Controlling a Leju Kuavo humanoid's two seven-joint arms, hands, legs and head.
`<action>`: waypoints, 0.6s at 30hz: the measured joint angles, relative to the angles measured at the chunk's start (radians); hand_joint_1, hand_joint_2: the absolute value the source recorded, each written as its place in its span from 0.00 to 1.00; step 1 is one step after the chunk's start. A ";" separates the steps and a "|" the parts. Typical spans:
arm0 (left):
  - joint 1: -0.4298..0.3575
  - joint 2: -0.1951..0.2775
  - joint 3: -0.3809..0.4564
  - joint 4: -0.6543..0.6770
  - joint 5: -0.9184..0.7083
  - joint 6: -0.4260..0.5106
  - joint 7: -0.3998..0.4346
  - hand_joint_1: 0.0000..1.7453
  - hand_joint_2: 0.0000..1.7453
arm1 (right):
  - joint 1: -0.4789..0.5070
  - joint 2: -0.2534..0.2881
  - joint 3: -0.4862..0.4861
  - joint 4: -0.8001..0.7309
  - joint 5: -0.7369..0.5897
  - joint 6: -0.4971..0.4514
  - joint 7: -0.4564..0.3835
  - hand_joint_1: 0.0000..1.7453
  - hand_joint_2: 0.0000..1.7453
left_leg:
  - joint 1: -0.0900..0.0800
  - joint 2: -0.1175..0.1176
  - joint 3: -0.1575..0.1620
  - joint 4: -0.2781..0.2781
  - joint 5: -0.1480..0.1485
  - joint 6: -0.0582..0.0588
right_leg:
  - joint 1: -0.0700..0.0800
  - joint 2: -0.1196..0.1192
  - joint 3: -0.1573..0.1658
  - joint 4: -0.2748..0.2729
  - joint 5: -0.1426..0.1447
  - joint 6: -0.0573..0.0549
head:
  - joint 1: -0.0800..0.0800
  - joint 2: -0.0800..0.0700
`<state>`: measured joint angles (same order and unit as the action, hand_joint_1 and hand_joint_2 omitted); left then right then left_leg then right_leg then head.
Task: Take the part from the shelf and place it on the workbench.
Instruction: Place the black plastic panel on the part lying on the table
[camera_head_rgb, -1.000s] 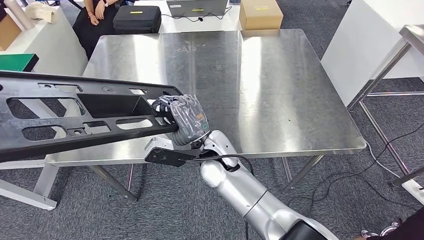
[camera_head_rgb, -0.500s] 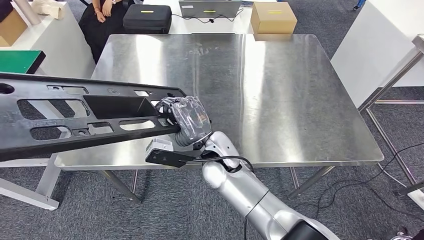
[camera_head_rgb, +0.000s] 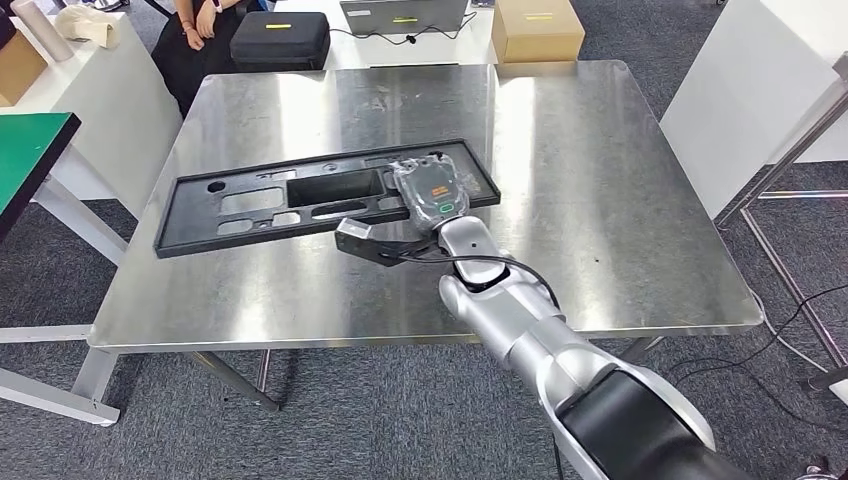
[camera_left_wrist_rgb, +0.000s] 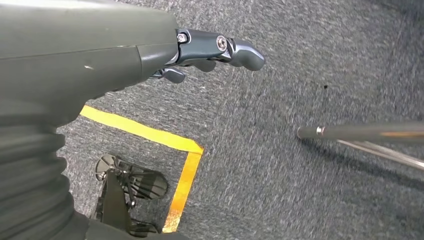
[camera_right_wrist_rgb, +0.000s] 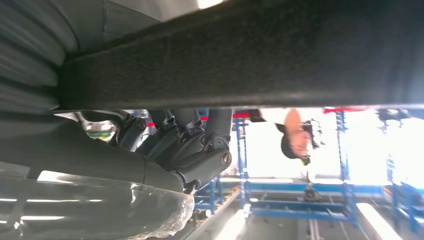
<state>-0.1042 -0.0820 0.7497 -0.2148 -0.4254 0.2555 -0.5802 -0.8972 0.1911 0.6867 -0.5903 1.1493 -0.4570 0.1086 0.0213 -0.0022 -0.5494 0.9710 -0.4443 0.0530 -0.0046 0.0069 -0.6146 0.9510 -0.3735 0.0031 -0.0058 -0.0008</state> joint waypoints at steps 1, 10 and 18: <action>-0.001 0.000 -0.002 0.000 -0.001 -0.001 0.001 0.00 1.00 | -0.010 -0.007 -0.009 0.023 0.001 -0.002 -0.004 1.00 1.00 | 0.000 0.001 0.000 -0.001 0.000 0.000 | 0.001 0.000 0.000 0.000 0.000 0.000 | 0.000 0.000; -0.008 0.000 -0.011 0.000 -0.016 -0.014 -0.001 0.00 1.00 | -0.065 -0.046 -0.060 0.139 0.019 -0.021 0.001 1.00 1.00 | 0.002 0.004 0.002 -0.002 -0.001 -0.033 | 0.004 0.002 0.000 0.001 0.000 -0.001 | 0.000 0.000; -0.026 0.001 -0.029 -0.003 -0.033 -0.024 -0.017 0.00 1.00 | -0.117 -0.071 -0.076 0.217 0.066 -0.021 0.061 1.00 1.00 | -0.002 0.004 0.001 0.000 -0.001 -0.038 | 0.001 0.002 0.000 0.001 0.000 -0.001 | 0.001 0.000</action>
<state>-0.1301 -0.0809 0.7210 -0.2175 -0.4581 0.2312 -0.5969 -1.0141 0.1206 0.6110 -0.3735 1.2153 -0.4776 0.1693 0.0194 0.0015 -0.5481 0.9706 -0.4456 0.0154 -0.0038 0.0087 -0.6142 0.9524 -0.3732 0.0025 -0.0051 -0.0007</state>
